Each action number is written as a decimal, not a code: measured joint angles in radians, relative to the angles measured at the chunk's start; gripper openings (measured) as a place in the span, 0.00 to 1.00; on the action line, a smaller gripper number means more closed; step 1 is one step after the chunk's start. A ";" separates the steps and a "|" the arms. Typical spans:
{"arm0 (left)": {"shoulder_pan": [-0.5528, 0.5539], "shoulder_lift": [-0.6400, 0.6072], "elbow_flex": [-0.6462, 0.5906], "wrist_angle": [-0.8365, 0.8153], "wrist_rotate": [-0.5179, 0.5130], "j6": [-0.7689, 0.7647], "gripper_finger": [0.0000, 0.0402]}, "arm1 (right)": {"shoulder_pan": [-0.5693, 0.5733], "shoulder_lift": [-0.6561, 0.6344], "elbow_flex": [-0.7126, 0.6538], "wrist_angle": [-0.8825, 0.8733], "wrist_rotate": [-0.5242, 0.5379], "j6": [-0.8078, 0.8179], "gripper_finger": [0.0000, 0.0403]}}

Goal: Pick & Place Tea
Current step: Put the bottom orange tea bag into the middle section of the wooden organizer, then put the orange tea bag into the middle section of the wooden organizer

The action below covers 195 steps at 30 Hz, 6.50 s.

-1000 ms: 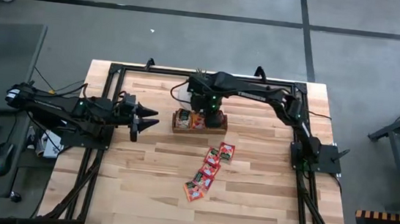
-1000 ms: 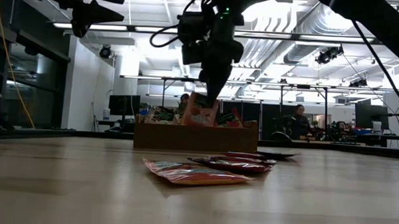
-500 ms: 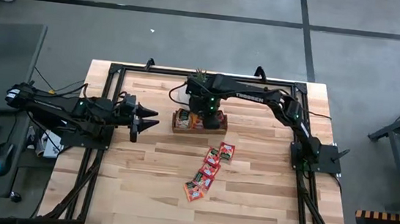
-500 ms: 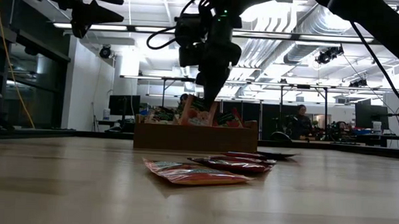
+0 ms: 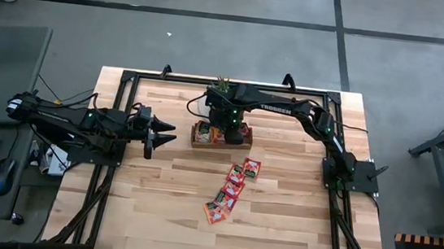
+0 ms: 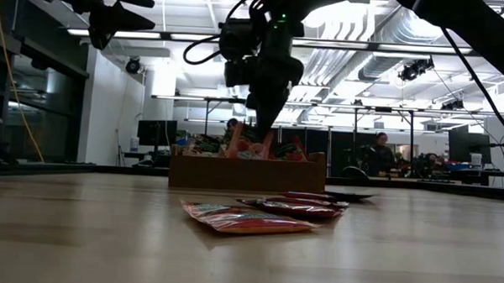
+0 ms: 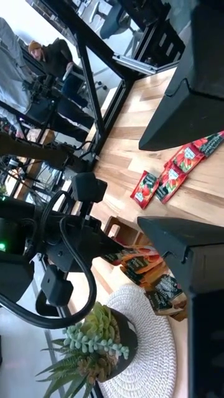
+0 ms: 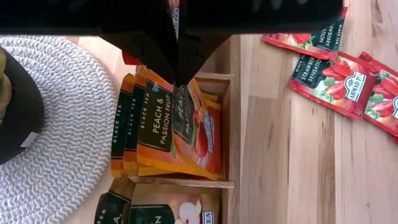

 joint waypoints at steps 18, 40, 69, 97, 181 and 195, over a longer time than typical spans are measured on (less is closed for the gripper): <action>0.000 0.000 0.000 0.000 0.006 -0.001 0.45 | 0.000 0.000 -0.075 0.061 -0.026 0.045 0.04; 0.000 0.000 0.001 -0.018 0.005 -0.029 0.45 | 0.000 -0.001 0.049 0.092 0.001 0.064 0.43; 0.000 0.050 0.002 -0.077 0.088 -0.112 0.45 | 0.159 -0.066 0.254 -0.150 0.032 0.356 0.14; -0.200 0.538 0.002 0.242 0.238 -0.232 0.45 | 0.527 -0.067 0.200 -0.111 0.262 0.829 0.00; -0.299 1.203 0.122 0.684 0.216 -0.755 0.45 | 0.771 -0.153 -0.819 1.173 0.321 1.152 0.00; -0.160 1.211 0.120 0.665 0.483 -0.982 0.45 | 0.772 -0.151 -0.820 1.199 0.297 1.126 0.00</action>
